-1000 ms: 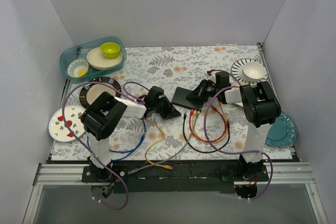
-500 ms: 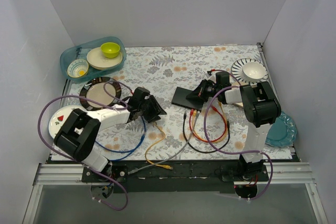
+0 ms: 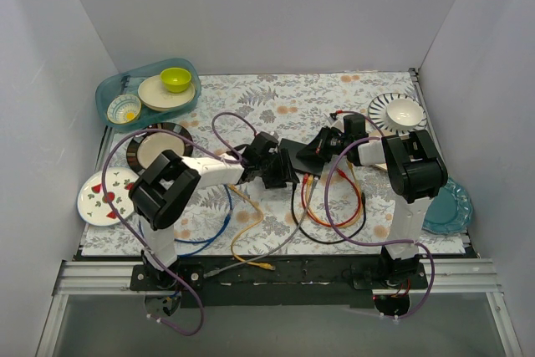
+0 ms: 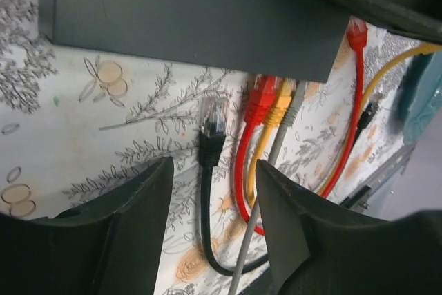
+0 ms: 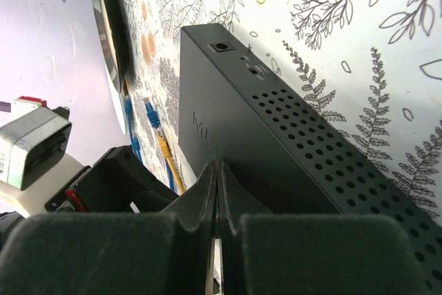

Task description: Pull the plug from the switch port

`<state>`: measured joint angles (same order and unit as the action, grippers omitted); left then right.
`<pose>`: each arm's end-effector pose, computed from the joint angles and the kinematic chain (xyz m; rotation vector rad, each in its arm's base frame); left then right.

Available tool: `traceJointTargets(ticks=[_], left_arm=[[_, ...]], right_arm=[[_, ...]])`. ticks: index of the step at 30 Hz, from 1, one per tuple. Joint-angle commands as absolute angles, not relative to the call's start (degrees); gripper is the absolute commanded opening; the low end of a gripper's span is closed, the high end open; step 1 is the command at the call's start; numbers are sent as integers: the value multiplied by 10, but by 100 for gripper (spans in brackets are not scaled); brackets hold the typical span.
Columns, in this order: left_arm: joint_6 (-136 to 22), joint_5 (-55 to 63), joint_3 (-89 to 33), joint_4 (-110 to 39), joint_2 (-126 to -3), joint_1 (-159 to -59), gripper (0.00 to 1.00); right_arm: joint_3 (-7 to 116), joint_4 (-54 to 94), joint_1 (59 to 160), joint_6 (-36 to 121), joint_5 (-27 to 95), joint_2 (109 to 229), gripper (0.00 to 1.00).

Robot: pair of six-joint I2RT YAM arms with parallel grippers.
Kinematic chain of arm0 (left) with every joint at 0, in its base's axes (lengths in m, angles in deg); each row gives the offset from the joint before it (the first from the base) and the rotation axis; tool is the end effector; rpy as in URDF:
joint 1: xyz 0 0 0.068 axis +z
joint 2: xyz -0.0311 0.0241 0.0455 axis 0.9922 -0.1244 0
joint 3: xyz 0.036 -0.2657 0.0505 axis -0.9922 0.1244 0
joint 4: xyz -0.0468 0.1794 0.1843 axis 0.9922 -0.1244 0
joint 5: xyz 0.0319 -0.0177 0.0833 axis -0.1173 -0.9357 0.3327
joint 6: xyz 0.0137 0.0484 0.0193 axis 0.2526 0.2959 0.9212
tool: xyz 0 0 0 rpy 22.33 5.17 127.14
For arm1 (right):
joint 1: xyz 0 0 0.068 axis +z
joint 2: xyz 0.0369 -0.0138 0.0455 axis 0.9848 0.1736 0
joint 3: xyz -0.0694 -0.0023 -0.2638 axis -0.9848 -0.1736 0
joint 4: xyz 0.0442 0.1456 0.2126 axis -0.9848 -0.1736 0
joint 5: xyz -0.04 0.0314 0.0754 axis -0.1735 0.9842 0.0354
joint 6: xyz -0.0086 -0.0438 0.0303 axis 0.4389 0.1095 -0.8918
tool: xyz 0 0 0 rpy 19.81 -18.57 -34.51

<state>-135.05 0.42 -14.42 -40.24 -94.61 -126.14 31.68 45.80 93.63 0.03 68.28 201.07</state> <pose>0.2660 -0.2606 0.1463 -1.0225 2.6632 -1.0735 0.3621 0.1121 0.1135 0.2801 2.3517 1.3733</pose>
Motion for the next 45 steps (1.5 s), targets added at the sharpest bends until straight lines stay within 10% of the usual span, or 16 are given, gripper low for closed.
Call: traceJointTargets(ticks=[1, 8, 20, 35, 40, 45], left_arm=[[-1323, 7, -178, -412, -972, -1266, 51], [-1265, 109, -250, -531, -1035, -1310, 43], [-1288, 214, -184, -616, -1010, -1327, 1], [-1396, 291, -30, -697, -777, -1326, 0], [-1380, 342, -80, -635, -690, -1318, 56], [-1360, 285, -127, -524, -712, -1315, 75]], right_arm=[[282, 374, 933, 44, 600, 2030, 5], [280, 373, 932, 46, 600, 2029, 5], [285, 365, 933, 50, 601, 2031, 5], [281, 370, 933, 50, 604, 2030, 5], [281, 366, 932, 53, 602, 2028, 5], [279, 366, 933, 55, 600, 2028, 5]])
